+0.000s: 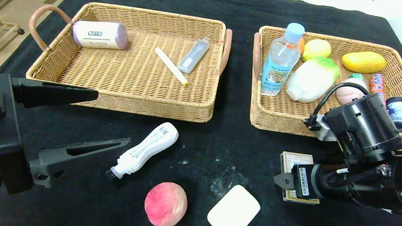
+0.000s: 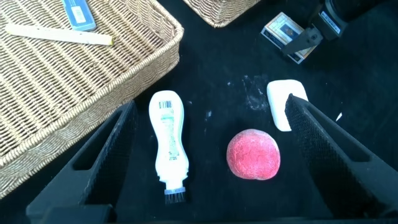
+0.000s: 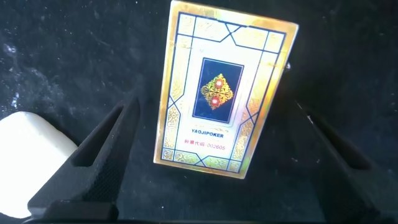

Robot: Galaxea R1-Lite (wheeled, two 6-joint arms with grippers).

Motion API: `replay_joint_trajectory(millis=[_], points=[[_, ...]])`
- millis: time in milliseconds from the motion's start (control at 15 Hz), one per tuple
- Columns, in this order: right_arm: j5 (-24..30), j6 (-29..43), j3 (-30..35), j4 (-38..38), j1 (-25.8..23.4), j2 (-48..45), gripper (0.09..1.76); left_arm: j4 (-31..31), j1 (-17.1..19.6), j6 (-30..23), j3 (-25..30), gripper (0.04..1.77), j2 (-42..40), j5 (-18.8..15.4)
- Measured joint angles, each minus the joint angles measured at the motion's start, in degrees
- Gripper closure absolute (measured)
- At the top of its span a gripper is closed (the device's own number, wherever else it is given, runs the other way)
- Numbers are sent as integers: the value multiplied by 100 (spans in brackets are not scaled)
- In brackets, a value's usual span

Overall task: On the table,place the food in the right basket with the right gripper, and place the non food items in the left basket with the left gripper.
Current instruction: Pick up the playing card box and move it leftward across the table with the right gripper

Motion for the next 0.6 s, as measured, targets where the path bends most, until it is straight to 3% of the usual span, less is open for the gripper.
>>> replay_joint_trajectory(millis=[267, 333, 533, 600], points=[[-2, 4, -2, 1, 28, 40, 14, 0, 0, -1, 0, 9, -20, 0], [-5, 2, -2, 4, 28, 44, 21, -2, 0, -1, 0, 9, -22, 0], [-5, 17, 4, 1, 28, 49, 68, 0, 0, 0, 0, 9, -30, 0], [-7, 30, 4, 0, 28, 49, 74, 0, 0, 0, 0, 9, -34, 0]])
